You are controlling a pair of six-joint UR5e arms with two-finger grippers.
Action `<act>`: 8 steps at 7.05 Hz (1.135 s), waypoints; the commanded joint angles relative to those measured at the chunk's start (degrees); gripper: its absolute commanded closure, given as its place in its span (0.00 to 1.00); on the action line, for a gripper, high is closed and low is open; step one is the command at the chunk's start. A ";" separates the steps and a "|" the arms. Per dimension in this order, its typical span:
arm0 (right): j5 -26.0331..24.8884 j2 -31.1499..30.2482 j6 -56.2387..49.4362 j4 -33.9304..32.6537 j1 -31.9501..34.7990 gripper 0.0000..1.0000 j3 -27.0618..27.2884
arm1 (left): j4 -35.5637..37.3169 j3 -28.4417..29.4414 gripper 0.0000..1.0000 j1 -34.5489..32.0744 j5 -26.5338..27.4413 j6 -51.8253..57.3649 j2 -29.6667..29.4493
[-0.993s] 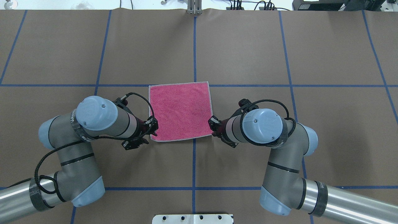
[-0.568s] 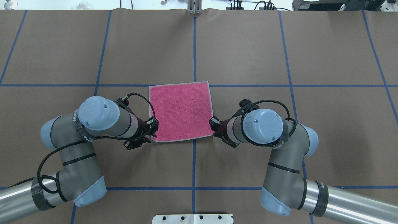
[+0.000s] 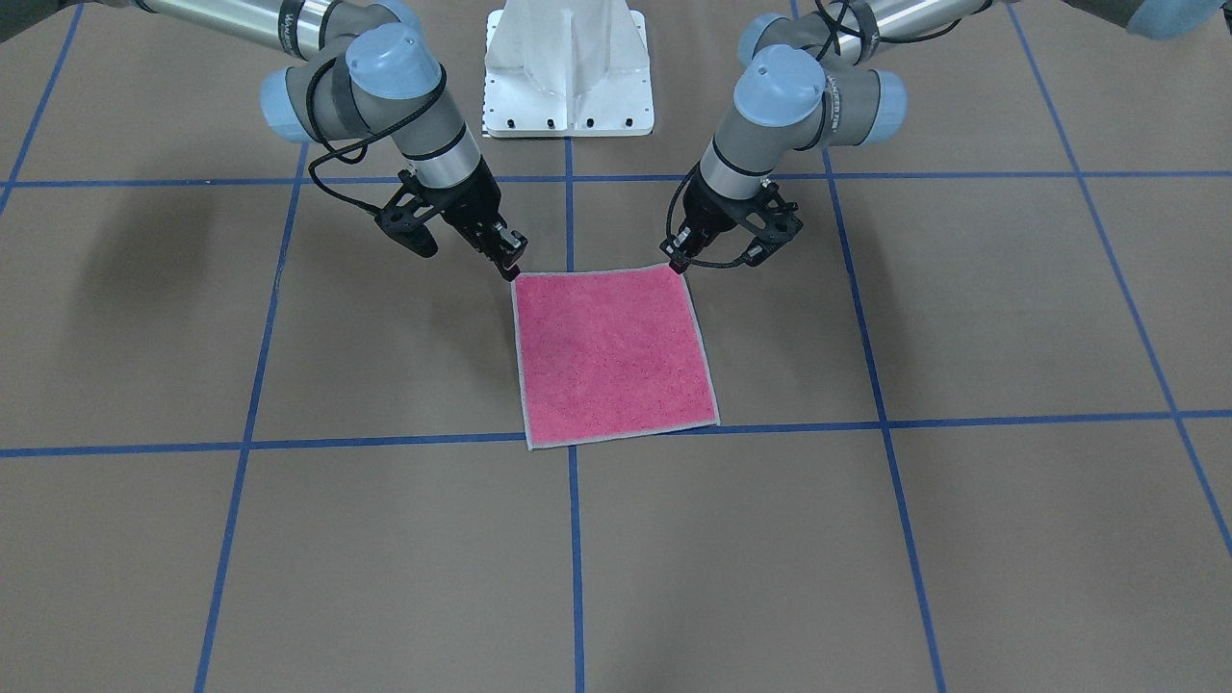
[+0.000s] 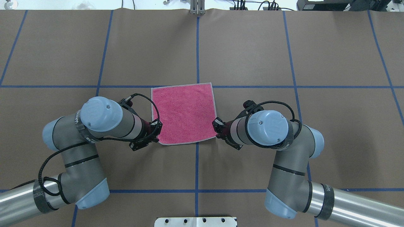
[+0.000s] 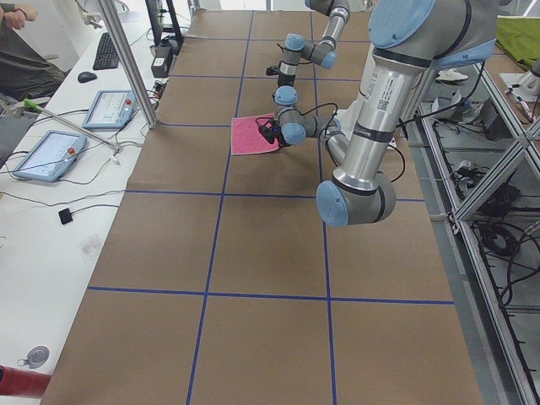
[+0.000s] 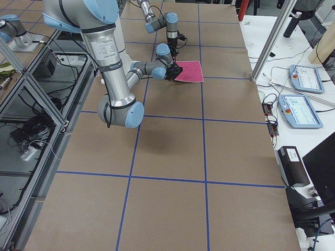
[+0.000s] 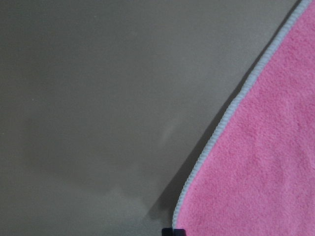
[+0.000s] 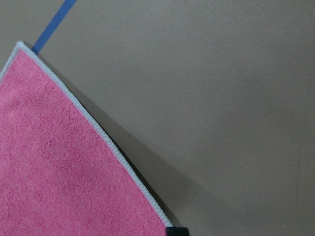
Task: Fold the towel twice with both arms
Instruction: 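Grasp the near towel corners with both grippers and pull them slightly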
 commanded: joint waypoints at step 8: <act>0.21 -5.07 0.62 -0.24 -1.90 1.00 7.68 | 0.03 -3.71 1.00 0.19 -3.04 0.02 0.12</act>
